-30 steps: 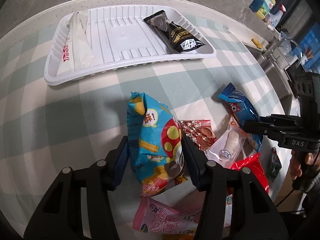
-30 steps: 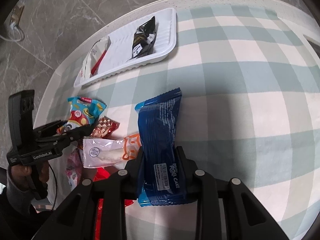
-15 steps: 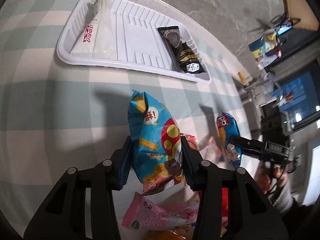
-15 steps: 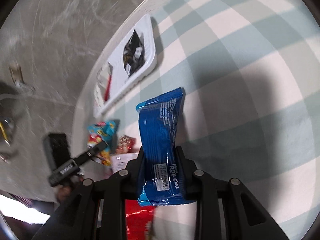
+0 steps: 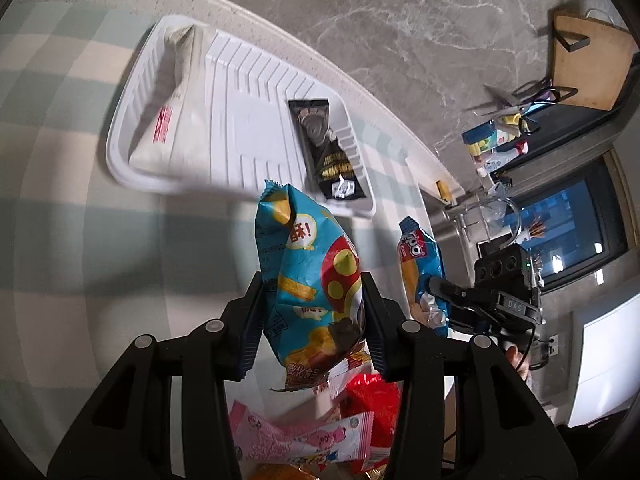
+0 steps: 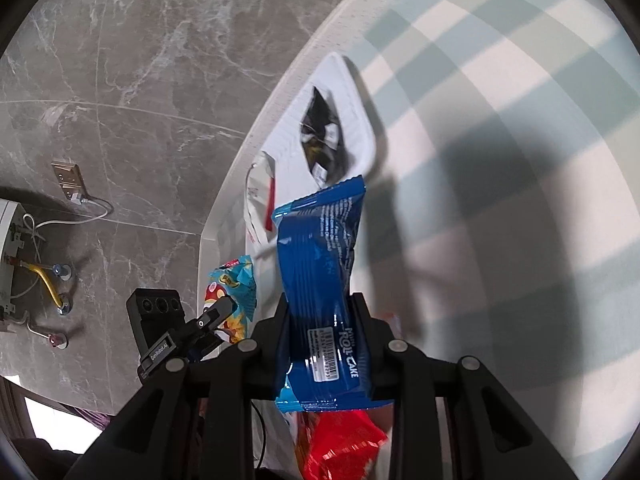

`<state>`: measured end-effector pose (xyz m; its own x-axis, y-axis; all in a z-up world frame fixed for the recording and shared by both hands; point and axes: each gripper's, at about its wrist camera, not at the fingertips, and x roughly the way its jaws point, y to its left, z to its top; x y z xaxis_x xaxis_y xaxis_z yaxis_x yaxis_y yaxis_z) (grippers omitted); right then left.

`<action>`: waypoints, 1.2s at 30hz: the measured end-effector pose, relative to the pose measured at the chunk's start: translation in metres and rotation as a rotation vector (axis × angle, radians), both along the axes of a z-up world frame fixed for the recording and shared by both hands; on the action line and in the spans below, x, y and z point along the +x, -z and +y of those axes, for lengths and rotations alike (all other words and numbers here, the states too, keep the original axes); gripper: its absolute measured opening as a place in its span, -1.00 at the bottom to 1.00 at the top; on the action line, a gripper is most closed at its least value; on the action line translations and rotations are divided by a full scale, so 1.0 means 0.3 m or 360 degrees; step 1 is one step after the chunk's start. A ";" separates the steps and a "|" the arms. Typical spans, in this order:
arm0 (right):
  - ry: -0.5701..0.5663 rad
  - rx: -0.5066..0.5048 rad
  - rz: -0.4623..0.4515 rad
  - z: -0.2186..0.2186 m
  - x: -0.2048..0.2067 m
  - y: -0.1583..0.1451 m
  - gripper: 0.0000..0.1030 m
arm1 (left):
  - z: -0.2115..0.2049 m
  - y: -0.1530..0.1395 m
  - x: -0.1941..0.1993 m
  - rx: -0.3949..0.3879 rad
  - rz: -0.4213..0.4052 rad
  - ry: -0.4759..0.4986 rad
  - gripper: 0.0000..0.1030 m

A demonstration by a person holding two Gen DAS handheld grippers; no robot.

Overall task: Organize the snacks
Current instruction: 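Carry both packets to the white tray and release them inside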

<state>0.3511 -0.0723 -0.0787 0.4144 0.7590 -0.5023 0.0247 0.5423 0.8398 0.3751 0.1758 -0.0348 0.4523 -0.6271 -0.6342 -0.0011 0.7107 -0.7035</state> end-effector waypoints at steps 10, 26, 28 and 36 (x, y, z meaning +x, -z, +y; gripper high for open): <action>-0.0045 -0.0033 -0.0073 0.054 0.166 -0.067 -0.42 | 0.029 -0.047 0.124 0.0038 -0.0052 -0.0005 -0.20; -0.0113 -0.0114 -0.0058 0.206 0.461 -0.081 -0.42 | 0.050 -0.039 0.373 0.0208 -0.0090 -0.0017 -0.20; -0.0115 -0.0123 -0.0054 0.226 0.493 -0.077 -0.42 | 0.048 -0.034 0.406 0.0244 -0.0097 -0.0019 -0.20; -0.0122 -0.0232 -0.0046 0.302 0.589 -0.063 -0.34 | 0.026 0.000 0.486 0.0434 -0.0099 -0.0025 -0.18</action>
